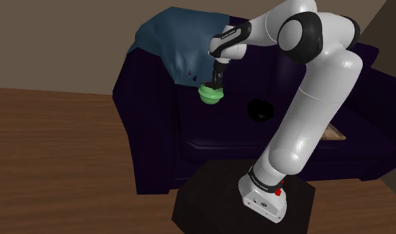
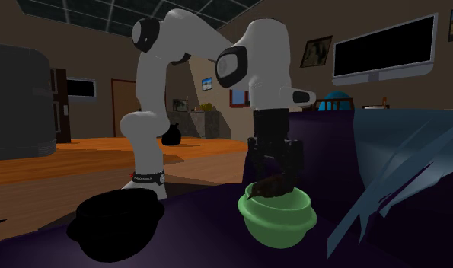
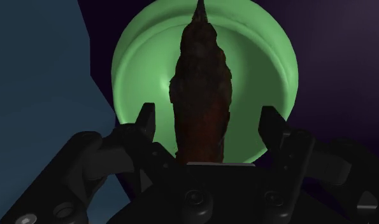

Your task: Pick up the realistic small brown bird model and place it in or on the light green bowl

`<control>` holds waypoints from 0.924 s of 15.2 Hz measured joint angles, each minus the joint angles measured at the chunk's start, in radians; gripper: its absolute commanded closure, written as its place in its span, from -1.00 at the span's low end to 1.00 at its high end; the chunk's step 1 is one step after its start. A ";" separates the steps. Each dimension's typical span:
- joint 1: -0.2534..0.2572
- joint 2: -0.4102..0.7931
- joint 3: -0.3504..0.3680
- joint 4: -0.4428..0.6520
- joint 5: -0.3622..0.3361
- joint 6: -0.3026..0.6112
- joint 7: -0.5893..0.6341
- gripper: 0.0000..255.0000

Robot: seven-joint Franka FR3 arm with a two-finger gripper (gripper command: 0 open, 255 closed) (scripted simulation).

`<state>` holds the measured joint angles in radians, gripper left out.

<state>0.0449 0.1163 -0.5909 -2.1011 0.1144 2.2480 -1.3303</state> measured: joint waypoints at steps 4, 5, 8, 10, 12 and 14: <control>0.000 0.000 0.000 0.000 0.000 0.000 0.000 -1.00; 0.001 -0.008 -0.001 0.007 -0.007 -0.014 0.005 -1.00; 0.012 -0.063 -0.003 0.035 -0.048 -0.083 0.038 -1.00; 0.010 -0.072 -0.006 0.049 -0.055 -0.106 0.039 -1.00; 0.010 -0.074 -0.006 0.054 -0.057 -0.113 0.040 -1.00; 0.009 -0.073 -0.006 0.056 -0.057 -0.115 0.039 -1.00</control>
<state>0.0544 0.0429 -0.5973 -2.0451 0.0574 2.1333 -1.2908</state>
